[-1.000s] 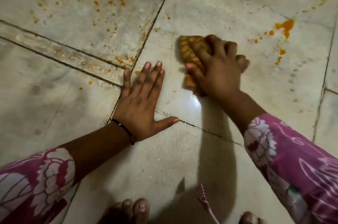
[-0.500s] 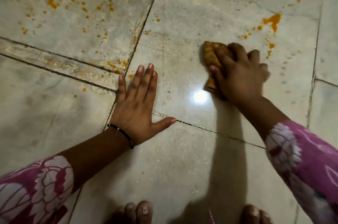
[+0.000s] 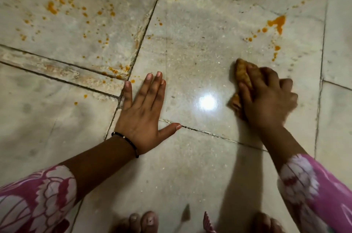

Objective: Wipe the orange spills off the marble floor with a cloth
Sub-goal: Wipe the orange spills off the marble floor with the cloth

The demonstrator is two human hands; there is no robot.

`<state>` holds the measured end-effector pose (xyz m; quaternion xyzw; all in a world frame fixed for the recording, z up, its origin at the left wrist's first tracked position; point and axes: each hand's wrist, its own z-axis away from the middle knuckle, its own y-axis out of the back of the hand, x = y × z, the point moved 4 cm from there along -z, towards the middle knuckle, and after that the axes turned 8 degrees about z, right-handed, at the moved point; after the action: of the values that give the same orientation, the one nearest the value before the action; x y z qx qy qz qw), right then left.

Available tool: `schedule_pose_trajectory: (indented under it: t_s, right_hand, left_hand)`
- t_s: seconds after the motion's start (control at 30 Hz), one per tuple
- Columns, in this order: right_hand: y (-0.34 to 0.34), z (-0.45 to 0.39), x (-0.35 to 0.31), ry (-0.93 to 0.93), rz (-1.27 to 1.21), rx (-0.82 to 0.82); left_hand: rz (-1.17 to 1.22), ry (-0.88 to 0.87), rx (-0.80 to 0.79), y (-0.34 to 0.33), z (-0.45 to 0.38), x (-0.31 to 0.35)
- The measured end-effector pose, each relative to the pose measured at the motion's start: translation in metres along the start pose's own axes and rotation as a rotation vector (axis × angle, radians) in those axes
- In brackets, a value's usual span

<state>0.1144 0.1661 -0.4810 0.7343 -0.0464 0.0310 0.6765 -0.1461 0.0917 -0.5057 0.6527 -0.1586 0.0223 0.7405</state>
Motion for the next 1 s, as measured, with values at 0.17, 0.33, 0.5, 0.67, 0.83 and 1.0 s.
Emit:
schedule_pose_trajectory:
  t_s: [0.17,0.33,0.5,0.67,0.83,1.0]
  right_hand:
    - [-0.001,-0.014,-0.090,0.156,-0.021,0.012]
    - [0.007,0.075,-0.067,0.332,-0.066,-0.021]
    - [0.000,0.062,0.005,-0.008,-0.032,-0.052]
    - [-0.003,-0.022,-0.044,-0.138,-0.024,-0.045]
    - [0.005,0.035,-0.079,0.280,-0.044,-0.033]
    - [0.006,0.074,0.009,0.124,-0.012,-0.052]
  left_hand:
    - [-0.032,-0.055,-0.014,-0.002,0.000,0.001]
    - [-0.017,-0.050,-0.015,-0.004,0.004,0.001]
    - [0.038,-0.231,-0.088,-0.012,0.015,0.008]
    - [0.027,-0.309,-0.188,-0.013,0.017,0.010]
    - [0.066,-0.292,-0.168,-0.012,0.018,0.010]
    - [0.084,-0.292,-0.154,-0.012,0.018,0.009]
